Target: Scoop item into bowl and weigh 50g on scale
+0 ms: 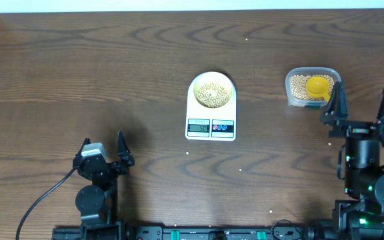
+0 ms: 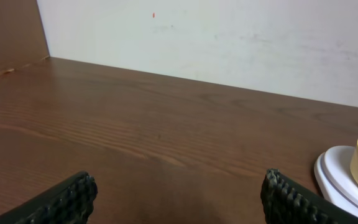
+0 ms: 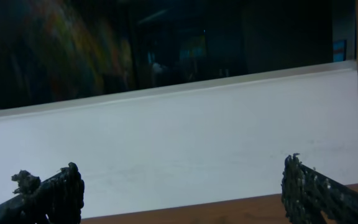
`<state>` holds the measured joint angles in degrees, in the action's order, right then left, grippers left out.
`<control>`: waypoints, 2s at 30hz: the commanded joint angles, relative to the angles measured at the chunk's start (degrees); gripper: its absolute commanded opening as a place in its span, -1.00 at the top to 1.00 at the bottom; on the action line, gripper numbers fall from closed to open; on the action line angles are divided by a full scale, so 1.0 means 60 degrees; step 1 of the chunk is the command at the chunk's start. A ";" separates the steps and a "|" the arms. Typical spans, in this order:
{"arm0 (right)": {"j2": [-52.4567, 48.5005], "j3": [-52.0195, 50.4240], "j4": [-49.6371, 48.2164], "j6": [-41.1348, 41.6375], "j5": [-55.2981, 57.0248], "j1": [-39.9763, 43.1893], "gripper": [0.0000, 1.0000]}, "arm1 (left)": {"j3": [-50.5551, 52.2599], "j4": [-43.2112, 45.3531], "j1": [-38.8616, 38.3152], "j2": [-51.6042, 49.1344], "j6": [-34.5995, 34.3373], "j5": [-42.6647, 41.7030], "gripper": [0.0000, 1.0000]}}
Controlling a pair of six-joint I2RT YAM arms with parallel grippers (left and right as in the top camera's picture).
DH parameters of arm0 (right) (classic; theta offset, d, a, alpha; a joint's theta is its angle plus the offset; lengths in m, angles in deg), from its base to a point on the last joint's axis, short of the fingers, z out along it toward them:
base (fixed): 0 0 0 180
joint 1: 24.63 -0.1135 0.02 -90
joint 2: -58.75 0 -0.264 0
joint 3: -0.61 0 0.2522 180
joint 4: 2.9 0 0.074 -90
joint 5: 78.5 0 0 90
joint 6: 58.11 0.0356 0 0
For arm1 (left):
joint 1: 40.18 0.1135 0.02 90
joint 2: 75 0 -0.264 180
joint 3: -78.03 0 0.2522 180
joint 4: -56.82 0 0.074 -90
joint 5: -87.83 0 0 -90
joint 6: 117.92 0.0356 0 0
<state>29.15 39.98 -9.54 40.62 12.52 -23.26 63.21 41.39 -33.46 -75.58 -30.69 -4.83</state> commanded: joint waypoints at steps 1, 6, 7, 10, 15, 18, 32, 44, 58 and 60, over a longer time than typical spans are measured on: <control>0.0484 -0.0433 -0.0084 0.0106 0.0051 -0.0087 -0.99 | 0.0138 -0.0397 0.0047 0.0047 0.0124 0.0197 -0.73; 0.1377 -0.1020 -0.0098 0.0106 0.0051 -0.0084 -0.98 | 0.0138 -0.0397 0.0047 0.0047 0.0124 0.0197 -0.73; 0.1519 -0.1118 -0.0102 0.0106 0.0051 -0.0084 -0.98 | 0.0138 -0.0397 0.0047 0.0047 0.0124 0.0197 -0.73; 0.1978 -0.1475 -0.0117 0.0106 0.0051 -0.0084 -0.99 | 0.0138 -0.0397 0.0047 0.0047 0.0124 0.0197 -0.73; 0.2616 -0.2106 -0.0361 0.0106 0.0058 -0.0084 -0.98 | 0.0138 -0.0397 0.0047 0.0047 0.0124 0.0197 -0.73; 0.2947 -0.2590 -0.0739 0.0102 0.0171 -0.0080 -0.98 | 0.0138 -0.0397 0.0047 0.0047 0.0124 0.0197 -0.73; 0.4889 -0.4226 -0.0984 0.0102 0.0364 -0.0073 -0.99 | 0.0138 -0.0397 0.0047 0.0047 0.0124 0.0197 -0.73; 0.4881 -0.4215 0.0248 -0.0477 0.0557 -0.0073 -0.98 | 0.0138 -0.0397 0.0047 0.0047 0.0124 0.0197 -0.73; 0.4881 -0.4215 0.3679 -0.0976 0.0550 -0.0073 -0.99 | 0.0138 -0.0397 0.0047 0.0047 0.0124 0.0197 -0.73; 0.4881 -0.4215 0.4087 -0.1009 0.0517 -0.0073 -0.99 | 0.0138 -0.0397 0.0047 0.0047 0.0124 0.0197 -0.73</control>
<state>58.11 14.75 13.23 35.68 15.36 -23.26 63.17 41.34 -33.46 -75.58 -30.69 -4.83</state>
